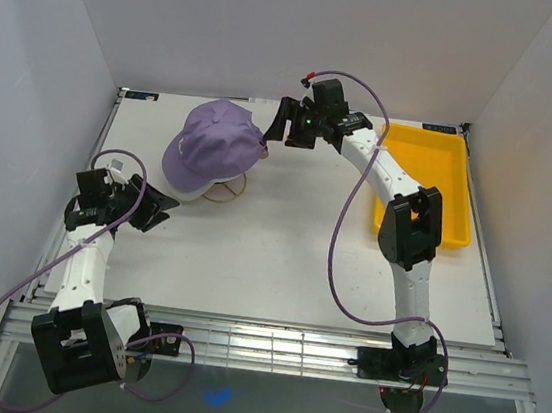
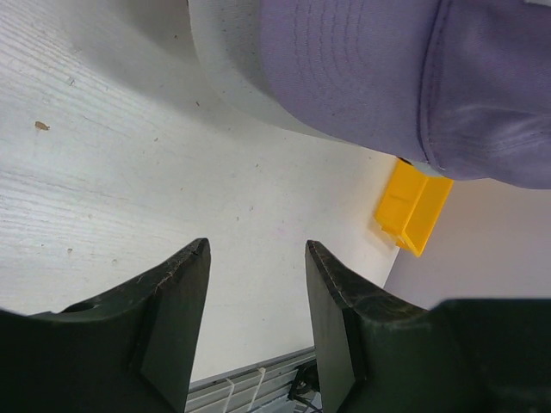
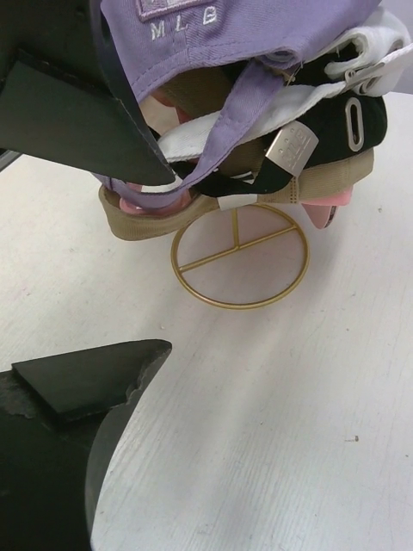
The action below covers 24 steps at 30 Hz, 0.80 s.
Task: Stack the hats
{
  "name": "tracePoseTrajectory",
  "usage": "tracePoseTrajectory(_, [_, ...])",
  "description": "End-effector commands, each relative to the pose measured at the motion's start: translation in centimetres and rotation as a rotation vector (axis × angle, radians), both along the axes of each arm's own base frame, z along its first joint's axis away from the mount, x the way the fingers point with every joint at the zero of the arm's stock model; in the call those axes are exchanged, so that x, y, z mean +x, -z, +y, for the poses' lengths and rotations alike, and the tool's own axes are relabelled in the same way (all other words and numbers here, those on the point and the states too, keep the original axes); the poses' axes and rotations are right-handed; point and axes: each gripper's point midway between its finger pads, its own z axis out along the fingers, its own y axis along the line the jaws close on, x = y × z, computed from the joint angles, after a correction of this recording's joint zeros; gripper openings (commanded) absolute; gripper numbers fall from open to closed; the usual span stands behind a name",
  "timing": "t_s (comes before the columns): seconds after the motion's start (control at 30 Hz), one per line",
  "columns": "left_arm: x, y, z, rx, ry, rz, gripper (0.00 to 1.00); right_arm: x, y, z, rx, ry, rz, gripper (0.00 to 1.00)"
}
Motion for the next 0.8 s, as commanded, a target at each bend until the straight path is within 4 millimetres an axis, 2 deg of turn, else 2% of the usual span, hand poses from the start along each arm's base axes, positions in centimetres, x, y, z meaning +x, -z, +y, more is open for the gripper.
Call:
tracePoseTrajectory(0.0, [0.8,-2.4,-0.2,0.017,0.049,-0.078,0.58,0.4,-6.6,-0.6,0.084,0.031,-0.124,0.78])
tracePoseTrajectory(0.07, [0.9,-2.9,-0.2,0.024,0.059,-0.093,0.58,0.4,-7.4,-1.2,0.091,0.043,-0.132,0.78])
tracePoseTrajectory(0.1, [0.9,-3.1,-0.3,0.022,0.069,-0.099,0.58,0.5,-8.6,-1.9,0.102,0.056,-0.148,0.78])
tracePoseTrajectory(0.17, [1.2,-4.0,-0.3,0.026,0.079,-0.123,0.58,0.5,-9.1,-3.0,0.108,0.07,-0.148,0.79])
tracePoseTrajectory(0.2, [1.3,-4.3,-0.4,0.025,0.087,-0.131,0.58,0.1,-10.6,-3.7,0.12,0.076,-0.168,0.79])
tracePoseTrajectory(0.27, [1.6,-5.4,-0.5,0.021,0.105,-0.159,0.58,-0.1,-10.5,-5.3,0.111,0.1,-0.162,0.79])
tracePoseTrajectory(0.3, [1.7,-5.8,-0.6,0.02,0.111,-0.17,0.59,-0.8,-12.0,-6.2,0.12,0.113,-0.185,0.79])
tracePoseTrajectory(0.37, [2.0,-7.2,-0.9,0.012,0.139,-0.203,0.59,-1.5,-12.4,-7.7,0.116,0.133,-0.196,0.8])
tracePoseTrajectory(0.43, [2.3,-8.0,-1.7,0.001,0.175,-0.225,0.59,-2.9,-12.5,-10.0,0.101,0.169,-0.202,0.8])
tracePoseTrajectory(0.47, [2.5,-9.2,-2.2,0.001,0.203,-0.257,0.59,-3.5,-12.7,-10.9,0.094,0.182,-0.21,0.81])
tracePoseTrajectory(0.5, [2.5,-9.8,-3.3,0.001,0.241,-0.27,0.6,-4.9,-12.6,-12.5,0.08,0.2,-0.216,0.81])
tracePoseTrajectory(0.57, [2.9,-10.8,-4.0,0.028,0.259,-0.296,0.6,-6.1,-12.7,-14.4,0.069,0.228,-0.235,0.83])
tracePoseTrajectory(0.6, [3.0,-12.0,-5.0,0.037,0.292,-0.325,0.61,-7.4,-12.9,-16.2,0.052,0.26,-0.256,0.83])
tracePoseTrajectory(0.67, [3.1,-13.0,-5.8,0.043,0.316,-0.348,0.61,-8.9,-12.9,-17.9,0.035,0.286,-0.275,0.86])
tracePoseTrajectory(0.7, [3.2,-14.1,-6.1,0.057,0.328,-0.376,0.61,-10.5,-14.3,-18.7,0.048,0.296,-0.32,0.87])
tracePoseTrajectory(0.73, [3.0,-14.4,-6.9,0.06,0.357,-0.389,0.61,-11.4,-12.7,-19.3,0.019,0.3,-0.304,0.88])
tracePoseTrajectory(0.77, [2.9,-14.8,-7.2,0.065,0.367,-0.4,0.61,-12.2,-12.6,-19.8,0.011,0.31,-0.311,0.89])
